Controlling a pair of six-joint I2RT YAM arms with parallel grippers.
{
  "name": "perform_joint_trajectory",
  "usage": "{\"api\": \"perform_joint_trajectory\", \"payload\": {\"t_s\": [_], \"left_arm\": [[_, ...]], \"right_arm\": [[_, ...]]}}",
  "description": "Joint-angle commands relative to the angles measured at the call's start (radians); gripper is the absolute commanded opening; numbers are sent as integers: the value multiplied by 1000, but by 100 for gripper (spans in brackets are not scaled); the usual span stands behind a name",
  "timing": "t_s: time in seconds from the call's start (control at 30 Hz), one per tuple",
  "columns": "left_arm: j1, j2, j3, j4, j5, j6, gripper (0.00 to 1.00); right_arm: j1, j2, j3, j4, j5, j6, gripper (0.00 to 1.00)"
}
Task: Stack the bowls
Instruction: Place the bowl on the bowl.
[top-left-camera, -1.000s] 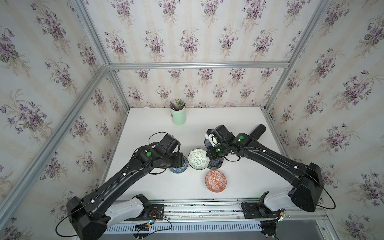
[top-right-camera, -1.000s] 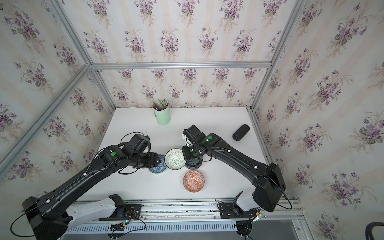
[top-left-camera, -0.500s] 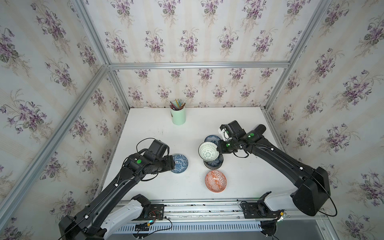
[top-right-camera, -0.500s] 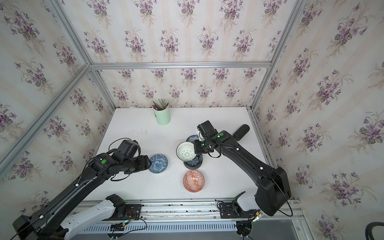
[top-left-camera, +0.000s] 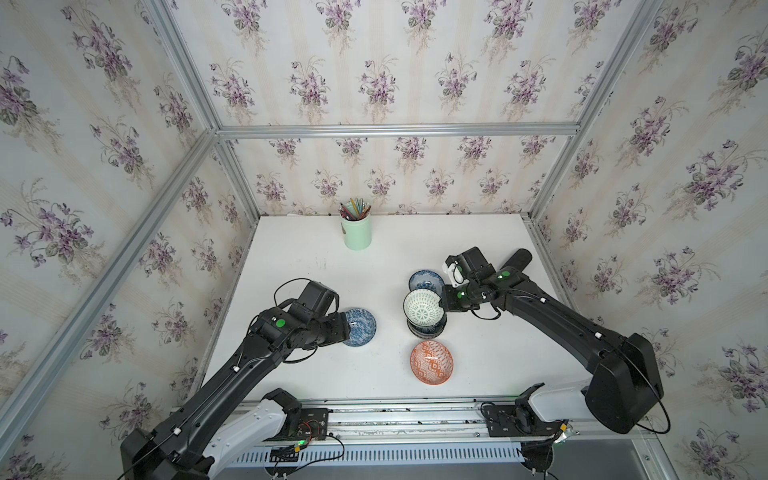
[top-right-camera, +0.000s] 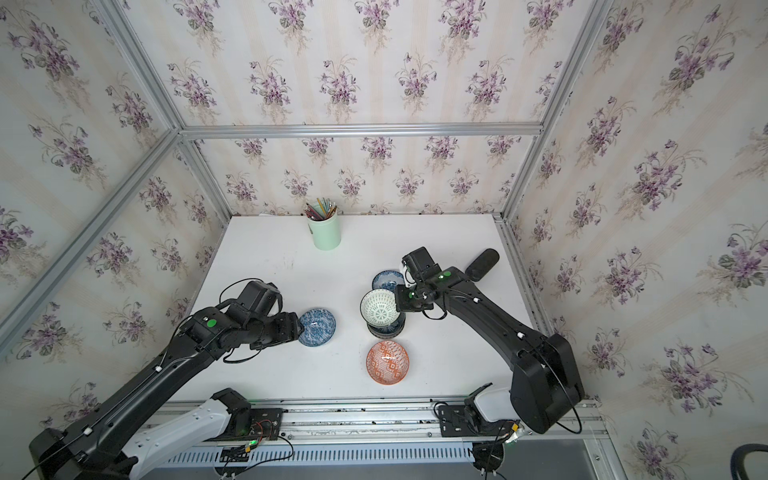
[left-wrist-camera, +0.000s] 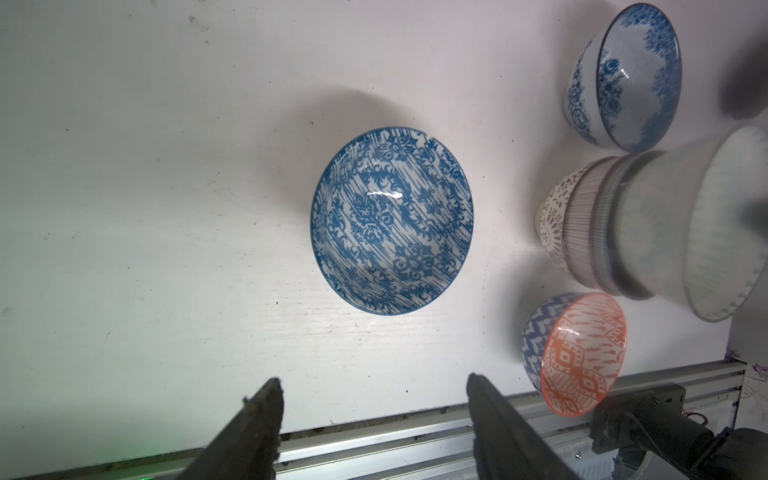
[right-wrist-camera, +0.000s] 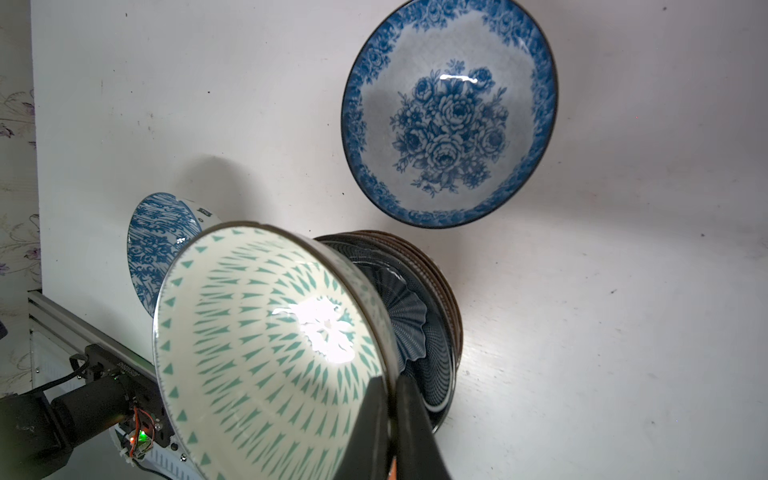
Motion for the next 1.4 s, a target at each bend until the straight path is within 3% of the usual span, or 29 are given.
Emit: {"api": "perform_joint_trajectory", "payload": {"t_s": [0.0,0.33,1.37], "left_arm": [[0,-3,-2,14,7,8,71],[0,-1,-9,16,13,8,71],[0,4,-24,31,22,9,71]], "right_arm": [[-2,-1,-8,51,-26,-5,0],[-54,-14,-56,81,-41,-6,0],[-56,-5,-103,101,-47,-13,0]]}}
